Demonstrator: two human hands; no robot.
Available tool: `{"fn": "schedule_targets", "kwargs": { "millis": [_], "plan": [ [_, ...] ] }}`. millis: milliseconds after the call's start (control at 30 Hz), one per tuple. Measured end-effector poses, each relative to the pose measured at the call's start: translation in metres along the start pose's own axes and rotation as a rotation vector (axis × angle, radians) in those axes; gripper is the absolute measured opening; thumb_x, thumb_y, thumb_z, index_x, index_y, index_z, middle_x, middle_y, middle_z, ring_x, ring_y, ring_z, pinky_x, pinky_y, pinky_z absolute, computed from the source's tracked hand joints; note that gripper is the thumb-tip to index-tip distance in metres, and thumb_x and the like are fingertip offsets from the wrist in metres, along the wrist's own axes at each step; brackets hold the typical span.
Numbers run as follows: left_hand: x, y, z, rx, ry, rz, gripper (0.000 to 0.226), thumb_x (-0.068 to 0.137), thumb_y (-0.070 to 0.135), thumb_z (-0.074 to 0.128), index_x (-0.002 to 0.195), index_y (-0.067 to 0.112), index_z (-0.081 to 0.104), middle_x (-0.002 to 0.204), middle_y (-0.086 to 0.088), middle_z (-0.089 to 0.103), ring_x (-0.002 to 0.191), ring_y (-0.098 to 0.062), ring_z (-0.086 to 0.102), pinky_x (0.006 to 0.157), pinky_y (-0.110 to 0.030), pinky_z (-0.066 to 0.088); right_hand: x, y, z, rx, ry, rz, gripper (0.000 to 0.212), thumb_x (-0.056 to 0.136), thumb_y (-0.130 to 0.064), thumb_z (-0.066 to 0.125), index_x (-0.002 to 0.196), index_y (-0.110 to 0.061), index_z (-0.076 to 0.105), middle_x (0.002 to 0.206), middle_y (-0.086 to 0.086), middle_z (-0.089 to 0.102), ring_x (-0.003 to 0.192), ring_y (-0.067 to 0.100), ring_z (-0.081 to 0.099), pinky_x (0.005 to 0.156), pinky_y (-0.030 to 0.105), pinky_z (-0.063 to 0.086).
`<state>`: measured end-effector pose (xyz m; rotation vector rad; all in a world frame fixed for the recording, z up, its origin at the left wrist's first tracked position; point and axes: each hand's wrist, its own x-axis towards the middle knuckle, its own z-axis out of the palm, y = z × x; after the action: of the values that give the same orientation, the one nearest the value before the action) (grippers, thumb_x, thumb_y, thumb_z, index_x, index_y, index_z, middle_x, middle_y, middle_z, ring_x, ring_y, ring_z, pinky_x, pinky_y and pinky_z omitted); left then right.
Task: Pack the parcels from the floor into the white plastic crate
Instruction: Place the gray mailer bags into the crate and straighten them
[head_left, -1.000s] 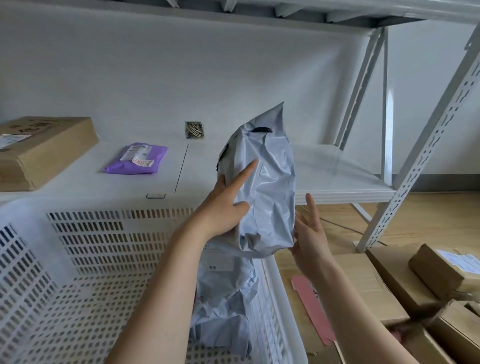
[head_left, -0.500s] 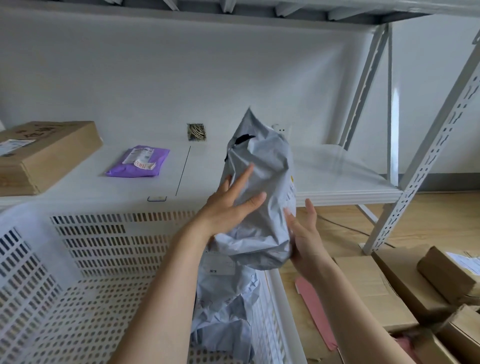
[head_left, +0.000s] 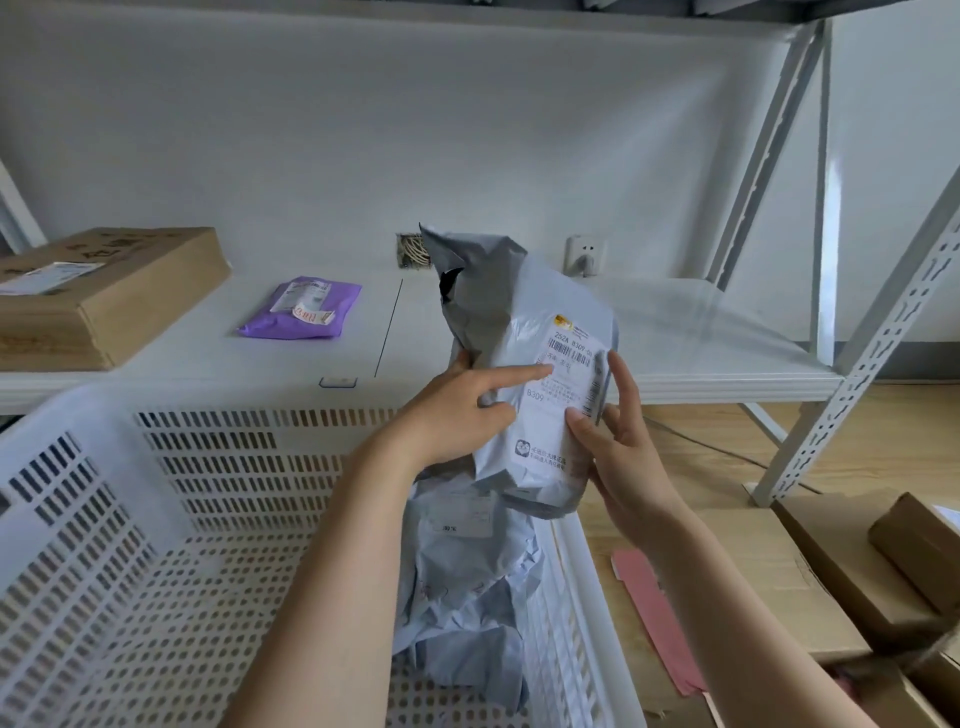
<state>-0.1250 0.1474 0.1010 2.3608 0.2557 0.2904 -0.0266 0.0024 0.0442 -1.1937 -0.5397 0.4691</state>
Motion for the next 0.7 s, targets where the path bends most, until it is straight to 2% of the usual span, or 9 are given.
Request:
{"fn": "schedule_targets", "kwargs": {
  "millis": [67, 133, 200, 233, 300, 400, 500, 633, 700],
  "plan": [
    [-0.002, -0.001, -0.006, -0.034, 0.012, -0.03, 0.052, 0.086, 0.016, 0.046, 0.12, 0.056, 0.051, 0.066, 0.01, 0.037, 0.057, -0.003, 0.044, 0.055, -0.014, 0.033, -0.001, -0.001, 0.009, -0.004, -0.032, -0.027, 0.059, 0.092, -0.003, 0.048, 0.114, -0.057, 0.04, 0.14, -0.001, 0.046, 0.119, 0.018, 0.054, 0.096, 0.041, 0.048],
    [-0.006, -0.003, -0.013, -0.081, 0.062, -0.038, 0.043, 0.086, 0.026, 0.052, 0.118, 0.054, 0.054, 0.069, 0.014, 0.045, 0.059, 0.001, 0.046, 0.06, -0.016, 0.035, -0.002, -0.003, 0.018, -0.019, -0.081, -0.018, 0.057, 0.093, -0.005, 0.047, 0.115, -0.058, 0.043, 0.138, 0.001, 0.049, 0.115, 0.021, 0.058, 0.094, 0.042, 0.05],
    [-0.009, -0.011, -0.018, -0.047, 0.1, -0.042, 0.044, 0.082, 0.04, 0.061, 0.12, 0.058, 0.048, 0.107, 0.009, 0.059, 0.08, 0.003, 0.053, 0.076, -0.02, 0.04, -0.001, -0.005, 0.027, -0.063, -0.111, 0.009, 0.056, 0.093, -0.007, 0.049, 0.116, -0.058, 0.045, 0.131, 0.01, 0.055, 0.111, 0.034, 0.058, 0.093, 0.05, 0.048],
    [-0.011, -0.017, -0.021, -0.002, 0.102, -0.046, 0.05, 0.08, 0.045, 0.063, 0.122, 0.061, 0.043, 0.129, 0.007, 0.052, 0.092, -0.002, 0.053, 0.083, -0.022, 0.039, -0.001, -0.005, 0.032, -0.088, -0.119, 0.021, 0.055, 0.093, -0.008, 0.05, 0.116, -0.058, 0.046, 0.128, 0.01, 0.058, 0.113, 0.039, 0.055, 0.096, 0.054, 0.045],
    [-0.019, -0.029, -0.03, 0.026, 0.088, -0.046, 0.056, 0.078, 0.048, 0.064, 0.124, 0.064, 0.037, 0.143, 0.01, 0.039, 0.102, -0.004, 0.045, 0.086, -0.024, 0.035, 0.0, -0.003, 0.043, -0.111, -0.145, 0.051, 0.053, 0.092, -0.007, 0.051, 0.115, -0.055, 0.048, 0.124, -0.002, 0.06, 0.116, 0.034, 0.054, 0.1, 0.053, 0.042],
    [-0.034, -0.05, -0.046, -0.095, 0.089, -0.066, 0.054, 0.078, 0.044, 0.066, 0.123, 0.061, 0.041, 0.138, 0.024, 0.039, 0.111, 0.0, 0.044, 0.085, -0.019, 0.035, 0.002, 0.004, 0.063, -0.167, -0.209, 0.095, 0.047, 0.092, -0.007, 0.052, 0.116, -0.047, 0.051, 0.126, -0.011, 0.057, 0.113, 0.012, 0.059, 0.098, 0.033, 0.048],
    [-0.041, -0.068, -0.051, -0.202, 0.078, -0.128, 0.052, 0.079, 0.041, 0.066, 0.125, 0.055, 0.045, 0.134, 0.024, 0.044, 0.116, -0.002, 0.047, 0.094, -0.021, 0.036, 0.006, 0.006, 0.076, -0.27, -0.221, 0.131, 0.043, 0.092, -0.012, 0.054, 0.123, -0.042, 0.051, 0.105, -0.022, 0.064, 0.097, 0.0, 0.064, 0.085, 0.018, 0.052],
    [-0.047, -0.081, -0.06, -0.336, 0.007, -0.202, 0.045, 0.081, 0.033, 0.067, 0.116, 0.055, 0.05, 0.11, 0.026, 0.055, 0.09, 0.011, 0.06, 0.082, -0.013, 0.038, 0.009, 0.005, 0.091, -0.33, -0.219, 0.229, 0.041, 0.089, -0.015, 0.058, 0.118, -0.044, 0.054, 0.111, -0.01, 0.063, 0.097, 0.007, 0.065, 0.09, 0.026, 0.052],
    [-0.051, -0.094, -0.076, -0.353, -0.009, -0.243, 0.042, 0.08, 0.032, 0.068, 0.109, 0.057, 0.051, 0.106, 0.027, 0.055, 0.093, 0.009, 0.059, 0.08, -0.012, 0.036, 0.011, 0.011, 0.106, -0.348, -0.235, 0.26, 0.042, 0.087, -0.017, 0.06, 0.12, -0.042, 0.055, 0.117, -0.006, 0.062, 0.096, 0.008, 0.065, 0.09, 0.025, 0.051]
  ]
}}
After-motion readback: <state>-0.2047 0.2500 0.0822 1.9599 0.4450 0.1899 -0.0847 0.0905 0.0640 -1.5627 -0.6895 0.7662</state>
